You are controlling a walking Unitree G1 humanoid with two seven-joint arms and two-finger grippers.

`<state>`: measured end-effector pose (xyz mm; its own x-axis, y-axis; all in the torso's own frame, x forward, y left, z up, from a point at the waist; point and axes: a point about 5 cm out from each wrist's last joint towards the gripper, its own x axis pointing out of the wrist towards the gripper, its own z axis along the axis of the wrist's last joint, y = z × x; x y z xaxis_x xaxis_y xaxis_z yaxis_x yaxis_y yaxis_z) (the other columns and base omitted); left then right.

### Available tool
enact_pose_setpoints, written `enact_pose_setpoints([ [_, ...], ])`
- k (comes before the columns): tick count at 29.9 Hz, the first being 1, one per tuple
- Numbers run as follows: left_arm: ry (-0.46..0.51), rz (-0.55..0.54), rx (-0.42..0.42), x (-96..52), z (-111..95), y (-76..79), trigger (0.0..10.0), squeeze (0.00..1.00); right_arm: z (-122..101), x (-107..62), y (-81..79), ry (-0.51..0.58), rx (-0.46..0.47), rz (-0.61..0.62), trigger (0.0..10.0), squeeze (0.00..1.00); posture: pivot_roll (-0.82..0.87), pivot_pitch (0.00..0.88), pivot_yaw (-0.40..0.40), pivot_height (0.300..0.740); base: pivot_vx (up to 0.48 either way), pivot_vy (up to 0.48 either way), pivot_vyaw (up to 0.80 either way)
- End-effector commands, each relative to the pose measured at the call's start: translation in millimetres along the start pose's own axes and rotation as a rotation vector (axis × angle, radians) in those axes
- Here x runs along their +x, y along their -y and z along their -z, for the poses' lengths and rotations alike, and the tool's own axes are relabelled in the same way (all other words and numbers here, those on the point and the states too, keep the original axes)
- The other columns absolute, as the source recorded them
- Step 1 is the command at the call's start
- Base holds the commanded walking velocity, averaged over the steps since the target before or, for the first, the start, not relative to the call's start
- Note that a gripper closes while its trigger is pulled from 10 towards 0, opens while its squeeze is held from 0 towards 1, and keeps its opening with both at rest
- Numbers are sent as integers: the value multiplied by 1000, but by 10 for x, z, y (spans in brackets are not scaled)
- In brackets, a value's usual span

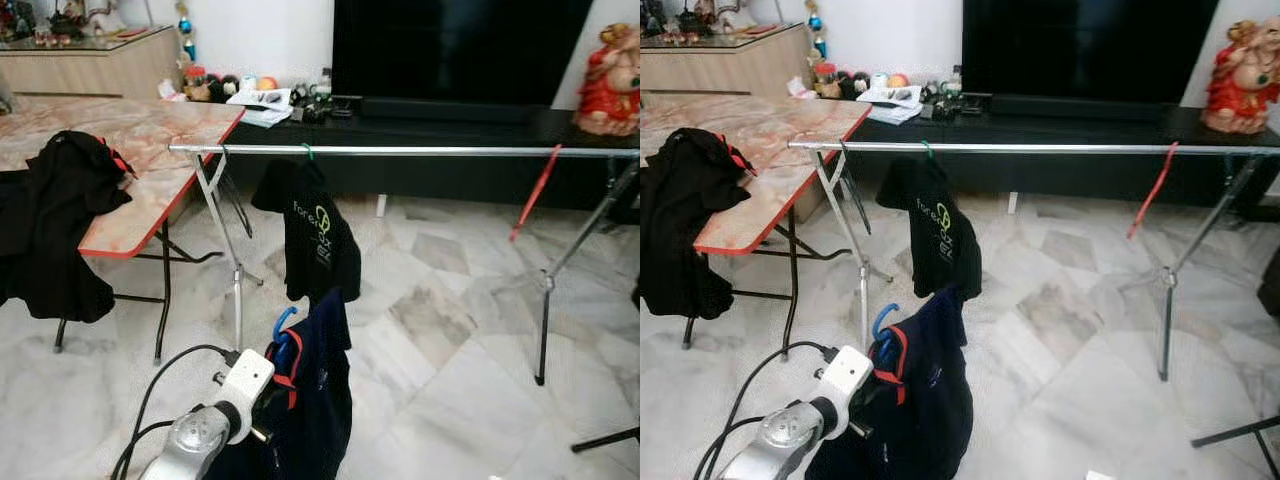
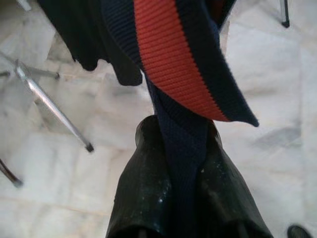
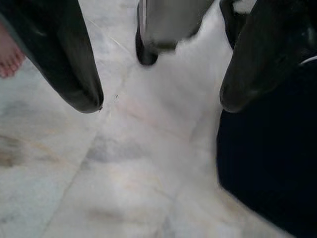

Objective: Hang hanger

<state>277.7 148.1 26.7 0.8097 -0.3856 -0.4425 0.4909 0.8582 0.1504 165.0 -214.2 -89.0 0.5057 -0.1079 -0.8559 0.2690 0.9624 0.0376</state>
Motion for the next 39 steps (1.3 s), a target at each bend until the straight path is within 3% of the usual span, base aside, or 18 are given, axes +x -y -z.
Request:
enact_pose_setpoints([
  [1, 74, 25, 18, 56, -206, 65, 10000, 0, 74, -22, 123, -22, 13, 33, 10000, 0, 38, 0, 9, 740, 431, 0, 0],
  [15, 58, 9, 11, 57, -193, 55, 10000, 0, 8, -12, 99, 1, 19, 17, 10000, 0, 46, 0, 0, 740, 413, 0, 0],
  [20, 5, -62, -41, 1, 2, -20, 10000, 0, -30, -3, 52, 6, -23, -6, 10000, 0, 50, 0, -2, 740, 0, 0, 0],
  [22, -58, -134, -48, -57, 175, -110, 10000, 0, -37, -1, 37, 8, -21, -12, 10000, 0, 46, 0, -4, 740, 0, 0, 0],
  [28, -32, -257, -144, -157, 192, -273, 10000, 0, -79, 5, 11, 17, -35, -24, 10000, 0, 52, 0, -11, 740, 0, 0, 0],
  [39, -63, -350, -72, -252, 276, -391, 10000, 0, -143, 29, -219, 40, -72, -51, 10000, 0, 59, 0, -18, 740, 0, -29, 113],
])
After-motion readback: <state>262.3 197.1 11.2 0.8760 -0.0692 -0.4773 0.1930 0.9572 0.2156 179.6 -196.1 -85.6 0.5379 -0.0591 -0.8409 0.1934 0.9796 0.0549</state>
